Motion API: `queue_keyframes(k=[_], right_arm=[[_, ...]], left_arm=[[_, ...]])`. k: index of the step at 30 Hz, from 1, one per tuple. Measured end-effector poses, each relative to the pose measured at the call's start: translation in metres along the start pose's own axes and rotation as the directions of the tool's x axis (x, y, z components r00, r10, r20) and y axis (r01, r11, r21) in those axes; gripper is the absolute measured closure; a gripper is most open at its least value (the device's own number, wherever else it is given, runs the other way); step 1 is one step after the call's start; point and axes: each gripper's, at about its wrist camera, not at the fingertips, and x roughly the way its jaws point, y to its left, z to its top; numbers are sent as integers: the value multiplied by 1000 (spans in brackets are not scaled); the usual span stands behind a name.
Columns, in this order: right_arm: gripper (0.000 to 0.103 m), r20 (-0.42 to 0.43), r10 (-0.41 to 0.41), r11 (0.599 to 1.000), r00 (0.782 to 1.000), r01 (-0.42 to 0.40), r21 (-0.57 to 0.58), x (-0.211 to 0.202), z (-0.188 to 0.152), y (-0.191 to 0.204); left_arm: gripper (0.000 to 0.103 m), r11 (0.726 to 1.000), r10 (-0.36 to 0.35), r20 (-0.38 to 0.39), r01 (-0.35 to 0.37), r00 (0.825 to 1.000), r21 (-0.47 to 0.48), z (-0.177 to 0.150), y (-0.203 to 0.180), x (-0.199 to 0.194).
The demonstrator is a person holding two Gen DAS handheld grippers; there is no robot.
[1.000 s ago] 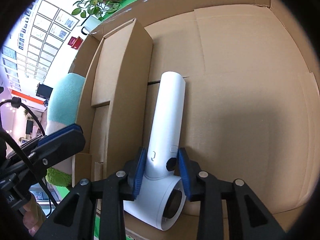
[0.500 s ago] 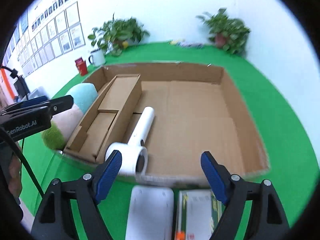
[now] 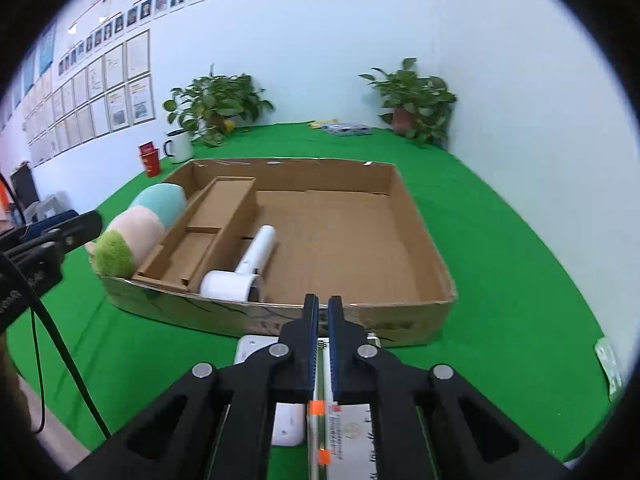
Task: Organize objects
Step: 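Open both grippers and withdraw them from the hair dryer, then move both grippers to the white rectangular plastic case beside the box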
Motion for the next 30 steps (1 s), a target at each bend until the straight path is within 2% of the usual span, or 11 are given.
queue_keyframes(k=[1,2,3,4,5,8,13,16,20,26,30], right_arm=[[97,7,4,1000,1000,-4,9,-1,0,-2],[88,16,1,1000,1000,-2,13,-3,1,-4],[76,19,2,1000,1000,-2,14,-4,0,-5],[41,27,11,1000,1000,-11,20,-4,1,-7],[22,41,11,999,999,-12,31,-6,0,-9],[22,66,18,999,998,-20,33,-7,-2,-8],[22,56,131,991,990,-129,-32,-6,-9,4],[22,-8,273,960,962,-273,-61,-2,-17,15],[22,-133,386,920,913,-391,-11,19,-36,43],[22,-211,385,922,899,-383,49,49,-55,46],[22,-210,321,946,924,-325,19,54,-61,41]], left_arm=[[62,1000,14,9,-13,1000,-4,0,1,-3],[29,1000,25,12,-25,1000,-12,0,2,-4],[12,999,27,15,-27,1000,-22,1,4,-4],[0,999,25,20,-24,999,-34,0,6,-6],[1,999,19,24,-18,1000,-41,0,8,-6],[1,999,44,-11,-44,999,-1,-2,7,1],[1,1000,20,-35,-20,999,2,-3,14,18],[1,1000,-1,-53,1,999,-10,-5,23,25],[1,999,-23,-133,20,991,-26,-11,36,51],[1,997,-70,-179,64,981,-40,-23,44,66],[1,989,-139,-246,121,959,-88,-38,40,81]])
